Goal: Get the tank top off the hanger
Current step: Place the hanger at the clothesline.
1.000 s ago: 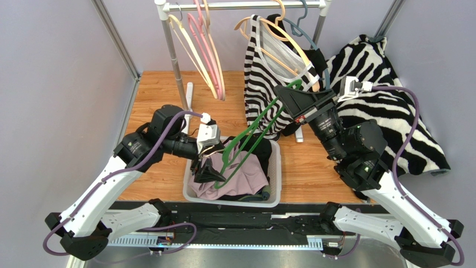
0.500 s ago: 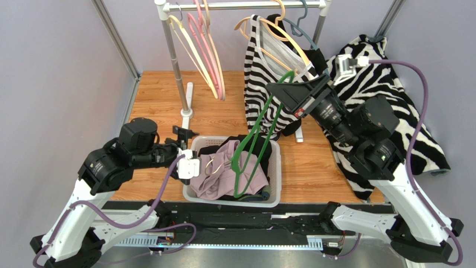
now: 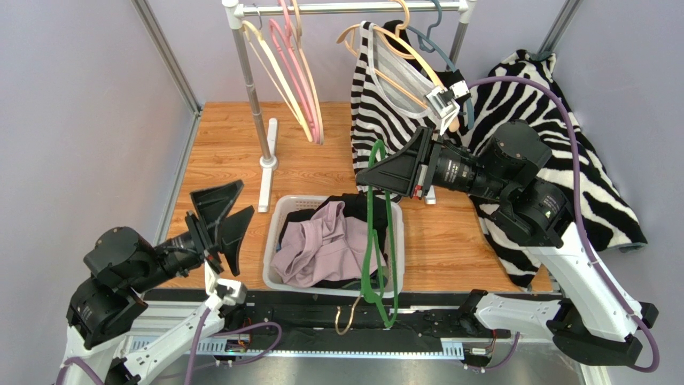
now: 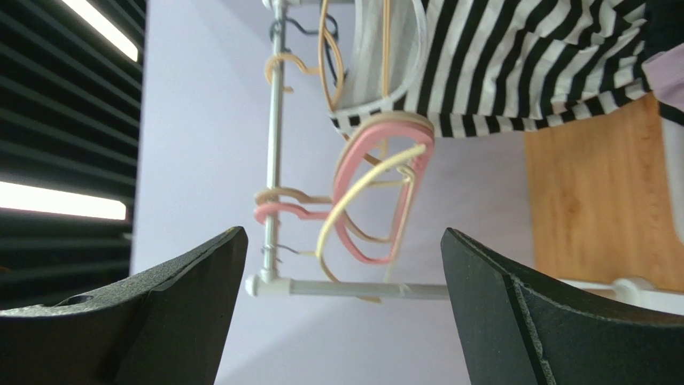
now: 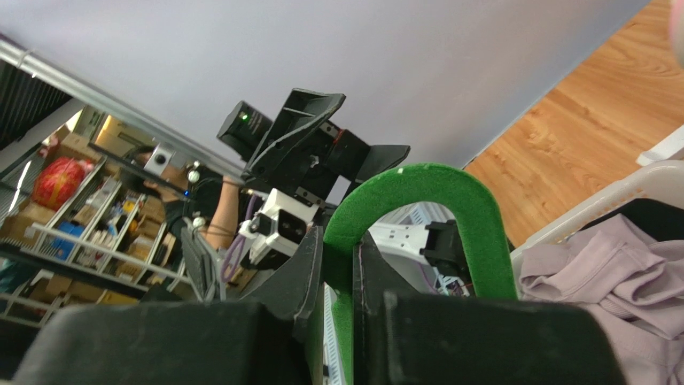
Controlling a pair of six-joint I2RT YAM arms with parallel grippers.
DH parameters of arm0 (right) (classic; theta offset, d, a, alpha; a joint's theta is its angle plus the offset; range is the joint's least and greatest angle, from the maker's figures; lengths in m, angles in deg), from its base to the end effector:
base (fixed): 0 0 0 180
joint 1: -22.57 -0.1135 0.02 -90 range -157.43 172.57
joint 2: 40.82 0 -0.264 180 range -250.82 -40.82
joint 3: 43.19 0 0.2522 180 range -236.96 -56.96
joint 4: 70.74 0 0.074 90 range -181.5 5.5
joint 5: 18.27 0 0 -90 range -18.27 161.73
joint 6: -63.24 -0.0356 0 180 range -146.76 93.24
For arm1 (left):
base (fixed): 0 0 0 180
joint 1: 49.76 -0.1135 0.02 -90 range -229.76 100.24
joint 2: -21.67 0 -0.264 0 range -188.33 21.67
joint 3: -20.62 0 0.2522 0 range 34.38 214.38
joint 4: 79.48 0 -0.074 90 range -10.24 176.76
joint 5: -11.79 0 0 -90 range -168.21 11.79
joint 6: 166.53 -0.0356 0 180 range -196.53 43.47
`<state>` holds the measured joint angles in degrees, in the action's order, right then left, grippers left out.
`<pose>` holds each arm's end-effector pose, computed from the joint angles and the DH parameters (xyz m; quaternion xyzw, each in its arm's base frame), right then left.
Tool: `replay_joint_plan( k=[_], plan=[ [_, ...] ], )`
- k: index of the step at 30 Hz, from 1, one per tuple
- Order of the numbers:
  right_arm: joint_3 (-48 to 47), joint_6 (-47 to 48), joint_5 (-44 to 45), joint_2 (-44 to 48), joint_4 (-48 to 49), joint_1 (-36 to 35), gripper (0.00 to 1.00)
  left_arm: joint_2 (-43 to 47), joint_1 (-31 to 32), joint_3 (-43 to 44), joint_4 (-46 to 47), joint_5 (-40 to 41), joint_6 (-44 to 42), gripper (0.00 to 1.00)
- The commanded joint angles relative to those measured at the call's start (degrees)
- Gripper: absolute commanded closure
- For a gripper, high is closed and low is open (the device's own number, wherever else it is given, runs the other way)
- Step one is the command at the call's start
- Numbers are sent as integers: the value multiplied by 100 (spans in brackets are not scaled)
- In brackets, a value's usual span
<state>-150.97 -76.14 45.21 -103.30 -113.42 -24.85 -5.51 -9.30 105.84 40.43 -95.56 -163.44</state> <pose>0.1109 0.1441 0.5317 -0.1543 0.6751 0.6315 0.3488 0.0133 -0.0253 0.4442 0.6841 0.2215 0.1709 0.6736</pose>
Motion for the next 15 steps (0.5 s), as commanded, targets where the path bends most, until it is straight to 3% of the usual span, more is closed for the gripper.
replay_joint_plan(
  k=[1, 9, 15],
  plan=[
    [-292, -45, -801, -168, -130, 22, 100, 178, 14, -589, 273, -1304, -2044, 1],
    [-670, 149, -881, -590, -561, 13, 100, -568, 153, -511, 335, -2440, -3612, 1],
    [-863, 404, -828, -967, -790, 40, 100, -1078, 1066, -308, 317, -2028, -3675, 2]
  ],
)
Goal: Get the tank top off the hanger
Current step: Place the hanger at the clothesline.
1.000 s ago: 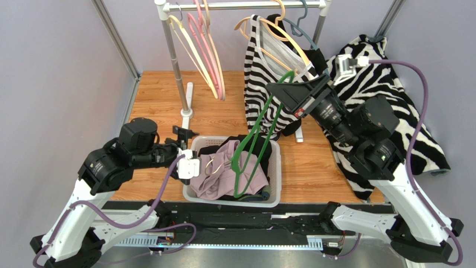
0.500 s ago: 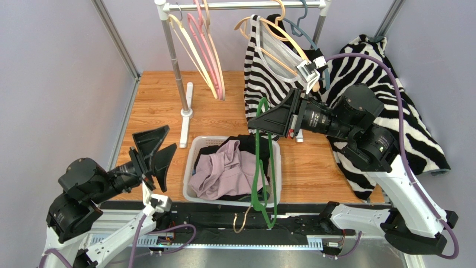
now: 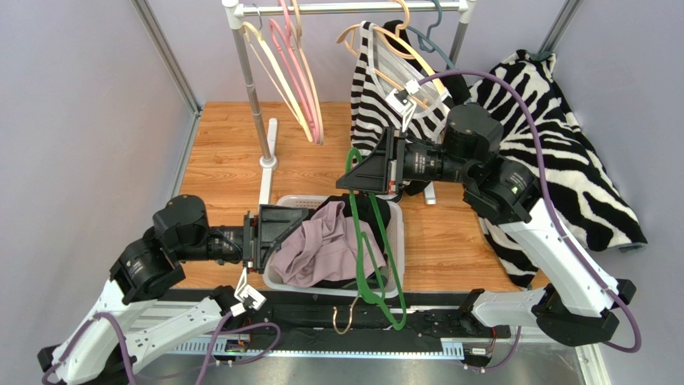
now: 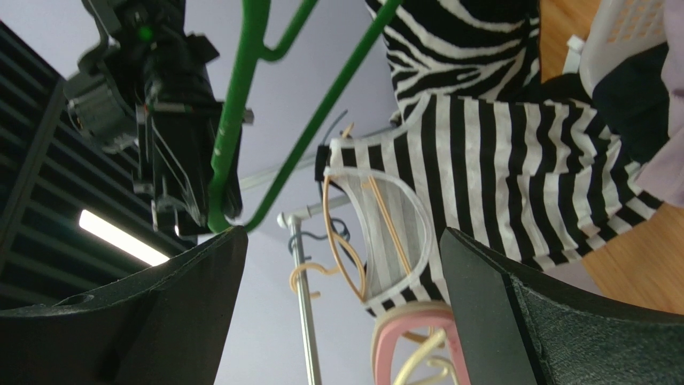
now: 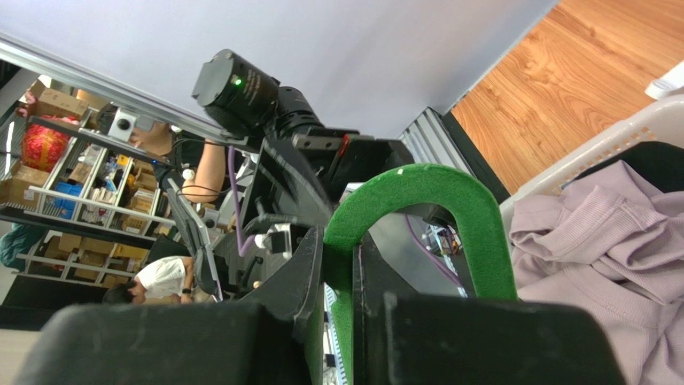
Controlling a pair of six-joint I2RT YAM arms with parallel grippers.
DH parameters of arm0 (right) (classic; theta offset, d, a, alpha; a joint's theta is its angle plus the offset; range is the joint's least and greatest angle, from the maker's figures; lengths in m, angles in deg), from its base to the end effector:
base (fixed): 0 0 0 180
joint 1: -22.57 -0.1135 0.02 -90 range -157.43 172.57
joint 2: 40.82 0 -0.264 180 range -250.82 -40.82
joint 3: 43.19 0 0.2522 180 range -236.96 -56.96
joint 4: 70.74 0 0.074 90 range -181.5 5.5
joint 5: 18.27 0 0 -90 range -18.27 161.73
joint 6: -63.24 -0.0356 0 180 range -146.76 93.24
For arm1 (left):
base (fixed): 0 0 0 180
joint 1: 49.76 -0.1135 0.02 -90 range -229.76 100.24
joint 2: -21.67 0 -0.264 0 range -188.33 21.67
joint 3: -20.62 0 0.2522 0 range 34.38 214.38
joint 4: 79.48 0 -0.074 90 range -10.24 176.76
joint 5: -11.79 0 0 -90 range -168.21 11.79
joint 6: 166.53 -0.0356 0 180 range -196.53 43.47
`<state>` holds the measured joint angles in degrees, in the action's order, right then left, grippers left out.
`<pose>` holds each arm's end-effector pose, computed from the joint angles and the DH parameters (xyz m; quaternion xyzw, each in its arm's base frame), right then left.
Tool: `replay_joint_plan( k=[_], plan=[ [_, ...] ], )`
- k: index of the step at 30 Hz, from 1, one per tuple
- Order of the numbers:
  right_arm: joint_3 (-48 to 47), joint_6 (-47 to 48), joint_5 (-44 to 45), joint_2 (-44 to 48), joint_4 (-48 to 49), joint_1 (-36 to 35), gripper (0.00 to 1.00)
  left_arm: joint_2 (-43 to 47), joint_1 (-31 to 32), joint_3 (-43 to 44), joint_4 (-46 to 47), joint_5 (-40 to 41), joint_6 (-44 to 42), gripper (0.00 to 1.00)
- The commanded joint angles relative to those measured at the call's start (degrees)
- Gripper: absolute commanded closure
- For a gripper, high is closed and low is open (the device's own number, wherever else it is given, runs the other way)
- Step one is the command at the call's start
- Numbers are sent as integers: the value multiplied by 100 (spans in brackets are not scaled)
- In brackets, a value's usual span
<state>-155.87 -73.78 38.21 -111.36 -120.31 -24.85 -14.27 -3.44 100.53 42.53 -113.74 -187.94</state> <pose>0.1356 0.1767 0.5182 -0.1928 0.7188 0.6109 0.2701 0.0456 -0.0777 0.4186 0.7727 -0.0393 0.1126 0.6235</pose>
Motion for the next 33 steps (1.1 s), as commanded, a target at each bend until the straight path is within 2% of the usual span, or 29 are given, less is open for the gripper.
replay_joint_plan(
  k=[1, 14, 22, 25, 27, 28, 29, 33],
  plan=[
    [-400, 167, -155, -231, -93, 31, 100, -255, 578, 240, 107, -78, -1216, 2],
    [-278, 220, -173, -900, 224, 128, 100, -1063, 1308, 144, 556, 344, -1067, 8],
    [-216, 124, -225, -1268, 426, 207, 100, -1353, 1607, 65, 363, 1029, -961, 18],
    [-348, 115, -287, -1409, 365, 207, 100, -1433, 1669, 30, 144, 1311, -1093, 24],
    [-365, 141, -278, -1436, 338, 198, 100, -1477, 1739, 29, 73, 1547, -1119, 32],
    [-365, 167, -269, -1445, 303, 207, 100, -1494, 1766, 30, -6, 1627, -1110, 37],
    [-357, 202, -243, -1445, 277, 215, 100, -1512, 1792, 38, -42, 1698, -1076, 47],
    [-391, 264, -234, -1436, 224, 242, 100, -1582, 1862, 73, -296, 2128, -1066, 67]
  ],
)
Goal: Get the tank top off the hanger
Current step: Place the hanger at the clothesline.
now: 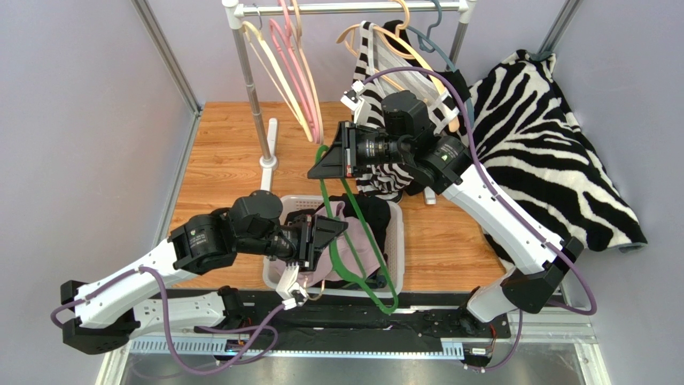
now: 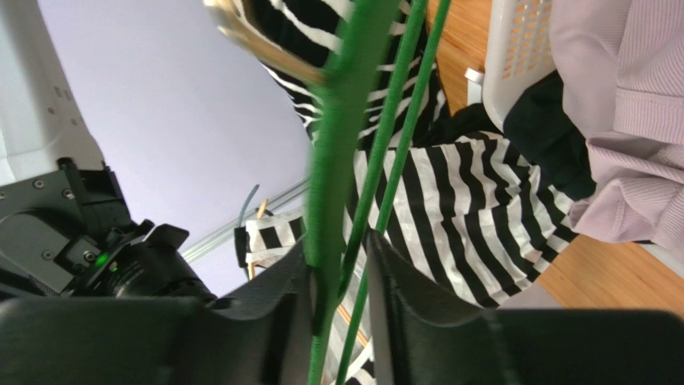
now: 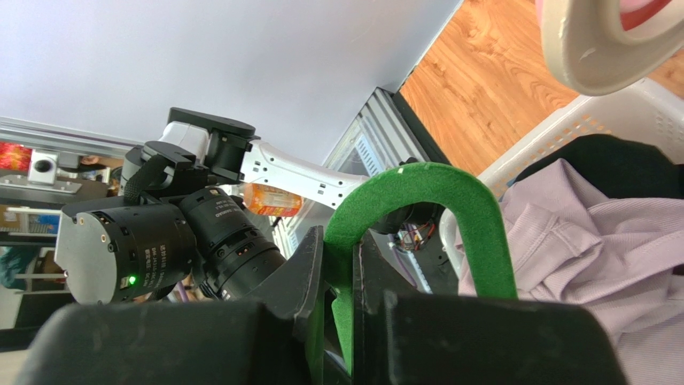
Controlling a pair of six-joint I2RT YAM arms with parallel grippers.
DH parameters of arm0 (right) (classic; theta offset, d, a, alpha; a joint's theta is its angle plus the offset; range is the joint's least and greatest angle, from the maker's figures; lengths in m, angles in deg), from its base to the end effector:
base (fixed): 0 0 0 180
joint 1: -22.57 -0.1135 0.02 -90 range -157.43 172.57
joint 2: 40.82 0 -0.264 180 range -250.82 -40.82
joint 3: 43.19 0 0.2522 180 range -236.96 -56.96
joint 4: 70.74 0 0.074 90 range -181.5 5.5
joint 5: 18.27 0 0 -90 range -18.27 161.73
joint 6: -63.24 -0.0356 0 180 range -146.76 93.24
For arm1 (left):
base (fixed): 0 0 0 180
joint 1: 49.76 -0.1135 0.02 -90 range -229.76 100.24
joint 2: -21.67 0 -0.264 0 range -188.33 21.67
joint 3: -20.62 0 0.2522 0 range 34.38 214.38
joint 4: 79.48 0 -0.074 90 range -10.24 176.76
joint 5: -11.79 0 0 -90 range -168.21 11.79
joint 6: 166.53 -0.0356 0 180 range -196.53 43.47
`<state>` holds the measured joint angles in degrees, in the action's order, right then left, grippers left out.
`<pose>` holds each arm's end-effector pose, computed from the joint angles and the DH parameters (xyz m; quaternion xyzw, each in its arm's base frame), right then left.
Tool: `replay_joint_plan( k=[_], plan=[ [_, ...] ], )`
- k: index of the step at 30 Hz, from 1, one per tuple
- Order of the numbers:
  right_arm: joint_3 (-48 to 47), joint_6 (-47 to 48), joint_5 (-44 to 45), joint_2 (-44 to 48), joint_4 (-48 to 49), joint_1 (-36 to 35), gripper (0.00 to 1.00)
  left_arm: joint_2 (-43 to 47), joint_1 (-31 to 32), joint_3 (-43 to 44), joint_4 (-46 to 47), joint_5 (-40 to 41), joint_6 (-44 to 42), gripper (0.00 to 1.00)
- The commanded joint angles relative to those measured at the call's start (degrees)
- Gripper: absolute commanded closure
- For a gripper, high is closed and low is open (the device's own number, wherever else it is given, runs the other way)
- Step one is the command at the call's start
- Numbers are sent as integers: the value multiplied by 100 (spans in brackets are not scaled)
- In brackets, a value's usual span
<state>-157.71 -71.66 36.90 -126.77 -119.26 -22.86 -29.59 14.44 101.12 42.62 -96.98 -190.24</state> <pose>0.2100 0.2421 0.4622 -0.1754 0.7806 0.5611 0.2123 0.0634 -0.1575 0.3910 0.8500 -0.0677 0.0834 0.5157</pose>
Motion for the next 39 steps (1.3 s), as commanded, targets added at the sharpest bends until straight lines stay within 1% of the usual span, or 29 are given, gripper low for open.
replay_joint_plan(
  k=[1, 3, 4, 5, 6, 7, 8, 9, 10, 11, 12, 13, 14, 15, 16, 18, 19, 20, 21, 22, 24, 25, 26, 27, 29, 31, 32, 35, 39],
  plan=[
    [-234, 61, -112, 105, 110, 52, 100, -68, 109, 6, -332, 531, -854, 74],
    [-287, 96, -129, 87, 93, 43, 100, -111, 153, -3, -367, 733, -828, 80],
    [-313, 113, -164, 87, 93, 43, 100, -120, 180, -3, -376, 777, -785, 86],
    [-314, 148, -191, 96, 101, 52, 100, -112, 198, -21, -376, 865, -767, 88],
    [-314, 227, -217, 131, 110, 60, 98, -120, 206, -21, -376, 909, -732, 90],
    [-296, 289, -296, 157, 110, 52, 93, -138, 215, -3, -376, 953, -644, 92],
    [-287, 350, -322, 201, 110, 60, 74, -147, 241, 32, -367, 1058, -565, 93],
    [-279, 586, -331, 280, 75, 78, 65, -190, 242, 58, -332, 1111, -486, 94],
    [-270, 771, -297, 342, 23, 104, 53, -226, 250, 93, -306, 1147, -224, 96],
    [-296, 1008, -201, 421, -73, 113, 34, -252, 268, 207, -297, 1217, -48, 96],
    [-314, 1228, -113, 508, -275, 131, 26, -331, 277, 277, -271, 1243, 172, 97],
    [-331, 1700, 167, 718, -407, 166, 20, -366, 285, 356, -271, 1287, 652, 98],
    [-383, 1896, 274, 816, -522, 192, 9, -410, 303, 488, -271, 1366, 892, 98],
    [-384, 2063, 353, 939, -662, 201, 5, -498, 303, 559, -271, 1401, 1129, 98],
    [-384, 2395, 493, 1140, -733, 227, 2, -551, 303, 638, -279, 1437, 1645, 99],
    [-297, 2687, 634, 1378, -891, 227, 0, -743, 303, 892, -349, 1542, 2184, 99],
    [-218, 2863, 844, 1632, -918, 236, 0, -814, 303, 1015, -384, 1577, 2796, 100],
    [-139, 2978, 951, 1773, -944, 228, 0, -884, 303, 1286, -472, 1630, 3098, 100],
    [97, 3083, 1021, 1914, -936, 228, 0, -1042, 303, 1437, -647, 1665, 3396, 100],
    [247, 3197, 1170, 2107, -884, 228, 0, -1113, 303, 1569, -744, 1692, 4000, 100],
    [842, 3706, 1311, 2757, -735, 228, 0, -1262, 286, 2008, -1164, 1631, 4505, 100],
    [1099, 3943, 1382, 2994, -673, 228, 0, -1289, 294, 2123, -1263, 1596, 4977, 100],
    [1310, 4311, 1400, 3501, -559, 228, 0, -1307, 268, 2350, -1499, 1456, 5216, 100],
    [1712, 4471, 1409, 3724, -523, 228, 0, -1316, 251, 2457, -1640, 1368, 5419, 100],
    [1953, 5111, 1382, 4241, -645, 228, 0, -1368, 119, 2763, -2000, 1070, 6008, 100],
    [2103, 5421, 1522, 4437, -864, 219, 0, -1430, -178, 2993, -2264, 727, 6630, 100],
    [2086, 5587, 1619, 4490, -1118, 219, 0, -1552, -276, 3203, -2527, 394, 6816, 100],
    [1928, 5932, 1717, 4605, -1322, 227, 0, -1702, -627, 3363, -2923, -73, 7240, 100],
    [1778, 5976, 1252, 4474, -1314, 219, 0, -1711, -664, 3214, -3056, -294, 7319, 100]
  ],
)
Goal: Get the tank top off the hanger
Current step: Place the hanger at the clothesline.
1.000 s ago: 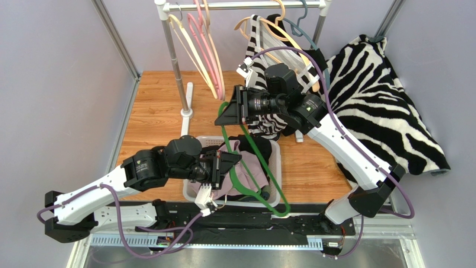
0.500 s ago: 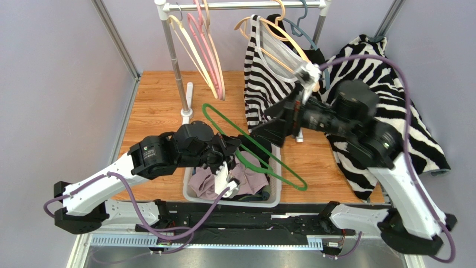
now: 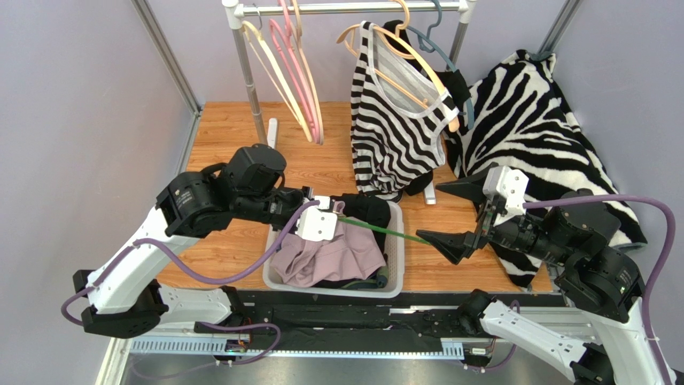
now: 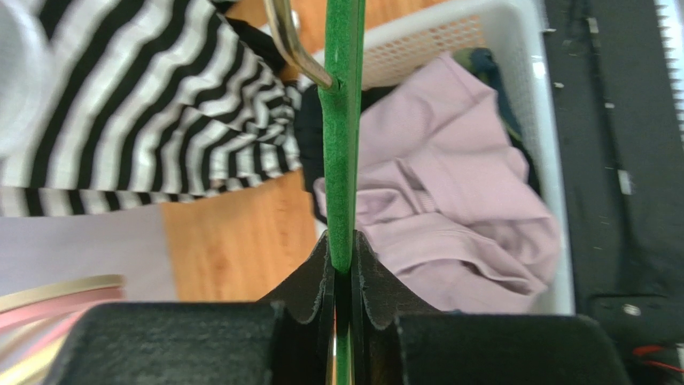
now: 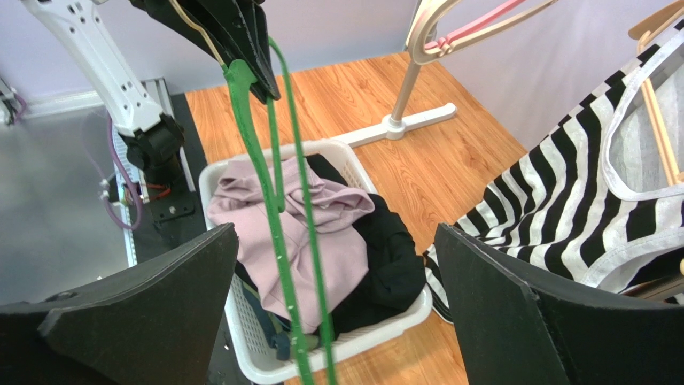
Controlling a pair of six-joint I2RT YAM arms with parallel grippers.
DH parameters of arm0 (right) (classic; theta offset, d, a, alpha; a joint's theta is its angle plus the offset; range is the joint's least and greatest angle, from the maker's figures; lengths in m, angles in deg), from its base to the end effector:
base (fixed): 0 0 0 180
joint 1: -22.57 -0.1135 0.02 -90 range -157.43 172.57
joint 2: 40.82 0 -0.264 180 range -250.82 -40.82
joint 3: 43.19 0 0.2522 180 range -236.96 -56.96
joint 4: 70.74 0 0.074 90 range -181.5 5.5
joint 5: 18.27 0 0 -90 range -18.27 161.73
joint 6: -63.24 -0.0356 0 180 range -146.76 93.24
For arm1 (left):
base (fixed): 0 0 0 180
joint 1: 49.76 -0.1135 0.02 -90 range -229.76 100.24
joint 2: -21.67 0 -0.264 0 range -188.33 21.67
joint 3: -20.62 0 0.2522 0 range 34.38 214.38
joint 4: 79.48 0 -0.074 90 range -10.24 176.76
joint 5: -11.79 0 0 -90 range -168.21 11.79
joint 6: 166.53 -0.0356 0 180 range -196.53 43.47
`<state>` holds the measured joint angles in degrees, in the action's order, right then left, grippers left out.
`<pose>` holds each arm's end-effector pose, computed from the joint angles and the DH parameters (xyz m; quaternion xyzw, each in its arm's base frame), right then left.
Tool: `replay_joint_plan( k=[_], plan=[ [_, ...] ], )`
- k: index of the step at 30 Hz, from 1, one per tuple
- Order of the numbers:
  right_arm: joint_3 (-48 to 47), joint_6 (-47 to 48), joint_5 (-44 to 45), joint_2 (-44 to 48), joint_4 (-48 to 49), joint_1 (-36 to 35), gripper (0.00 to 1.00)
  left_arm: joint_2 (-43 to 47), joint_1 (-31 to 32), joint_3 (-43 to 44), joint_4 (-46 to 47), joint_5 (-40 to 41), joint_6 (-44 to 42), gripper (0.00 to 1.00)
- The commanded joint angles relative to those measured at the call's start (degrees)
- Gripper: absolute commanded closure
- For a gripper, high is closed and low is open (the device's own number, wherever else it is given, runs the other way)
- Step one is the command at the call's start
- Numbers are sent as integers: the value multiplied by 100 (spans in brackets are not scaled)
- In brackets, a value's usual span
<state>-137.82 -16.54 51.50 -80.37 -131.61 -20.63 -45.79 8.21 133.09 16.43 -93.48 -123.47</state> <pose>0.0409 0.0553 0.4776 -0.4335 0.5995 0.3123 0.5959 0.0882 -0.1586 0.4674 0.7443 0.5000 -0.1604 0.4126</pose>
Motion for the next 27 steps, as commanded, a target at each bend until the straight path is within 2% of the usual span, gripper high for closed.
replay_joint_plan(
  k=[1, 3, 10, 15, 27],
  plan=[
    [-228, 472, -349, -306, -87, -4, 0, -127, -41, 94, -482, -827, 677, 100],
    [-211, 516, -481, -413, -44, -4, 1, -267, -41, 209, -727, -978, 747, 100],
    [-263, 604, -711, -826, 62, -373, 18, -610, -102, 622, -1027, -1215, 950, 100],
    [-387, 850, -219, -1081, -395, -1075, 20, -900, -190, 886, -1097, -1260, 1020, 100],
    [-211, 596, -192, -1143, -896, -1138, 28, -944, -199, 912, -922, -1207, 844, 100]
  ],
)
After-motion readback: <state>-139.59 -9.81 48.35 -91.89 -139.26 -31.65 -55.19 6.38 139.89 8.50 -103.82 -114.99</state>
